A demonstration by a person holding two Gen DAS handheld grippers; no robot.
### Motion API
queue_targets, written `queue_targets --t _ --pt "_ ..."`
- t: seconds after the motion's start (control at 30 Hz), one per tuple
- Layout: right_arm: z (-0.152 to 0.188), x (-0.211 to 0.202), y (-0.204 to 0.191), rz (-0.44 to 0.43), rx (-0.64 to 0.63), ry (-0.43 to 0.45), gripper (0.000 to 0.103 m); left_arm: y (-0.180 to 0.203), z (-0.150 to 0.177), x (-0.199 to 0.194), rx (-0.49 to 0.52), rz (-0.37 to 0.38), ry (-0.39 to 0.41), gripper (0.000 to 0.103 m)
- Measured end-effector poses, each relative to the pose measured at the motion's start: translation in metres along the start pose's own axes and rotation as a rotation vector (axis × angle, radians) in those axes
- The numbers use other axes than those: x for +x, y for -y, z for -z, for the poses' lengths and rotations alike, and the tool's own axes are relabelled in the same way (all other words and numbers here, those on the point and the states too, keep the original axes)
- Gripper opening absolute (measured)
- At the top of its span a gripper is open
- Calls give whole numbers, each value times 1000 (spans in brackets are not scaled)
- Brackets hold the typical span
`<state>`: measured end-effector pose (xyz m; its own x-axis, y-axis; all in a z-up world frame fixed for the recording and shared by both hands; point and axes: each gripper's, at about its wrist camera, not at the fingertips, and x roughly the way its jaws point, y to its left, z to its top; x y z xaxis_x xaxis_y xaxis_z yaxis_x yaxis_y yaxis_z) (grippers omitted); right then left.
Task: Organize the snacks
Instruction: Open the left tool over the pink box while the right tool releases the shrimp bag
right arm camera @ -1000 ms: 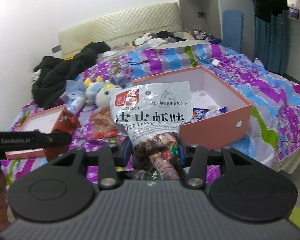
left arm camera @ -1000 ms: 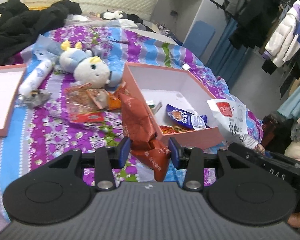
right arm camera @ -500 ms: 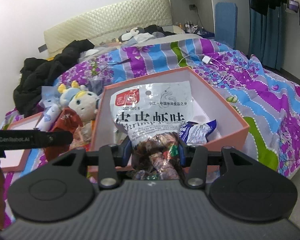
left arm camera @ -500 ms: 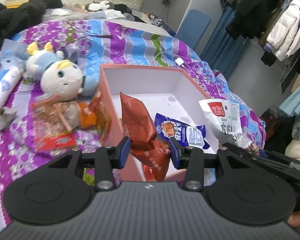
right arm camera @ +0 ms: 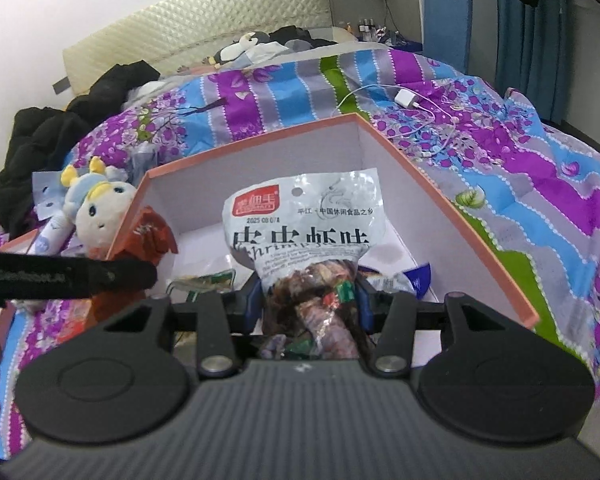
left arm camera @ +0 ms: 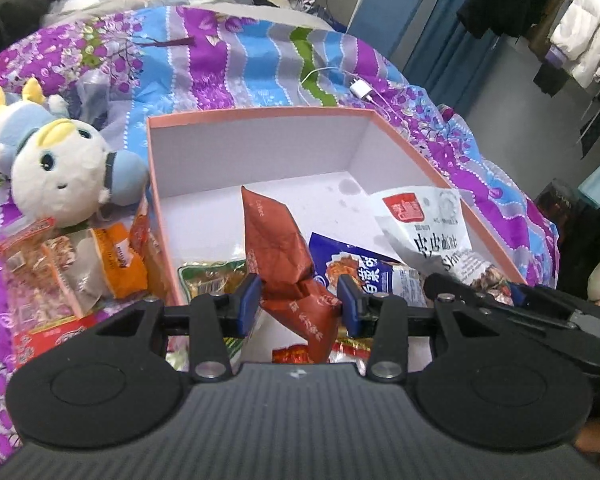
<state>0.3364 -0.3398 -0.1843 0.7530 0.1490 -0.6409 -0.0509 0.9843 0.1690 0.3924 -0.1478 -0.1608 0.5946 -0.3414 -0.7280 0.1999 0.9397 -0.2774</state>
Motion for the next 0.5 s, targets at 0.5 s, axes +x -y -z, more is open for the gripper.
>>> queue_targets --t 0.5 --pt "-10 16 2 -7 26 -22 72 -12 -14 -5 -11 -1 40 62"
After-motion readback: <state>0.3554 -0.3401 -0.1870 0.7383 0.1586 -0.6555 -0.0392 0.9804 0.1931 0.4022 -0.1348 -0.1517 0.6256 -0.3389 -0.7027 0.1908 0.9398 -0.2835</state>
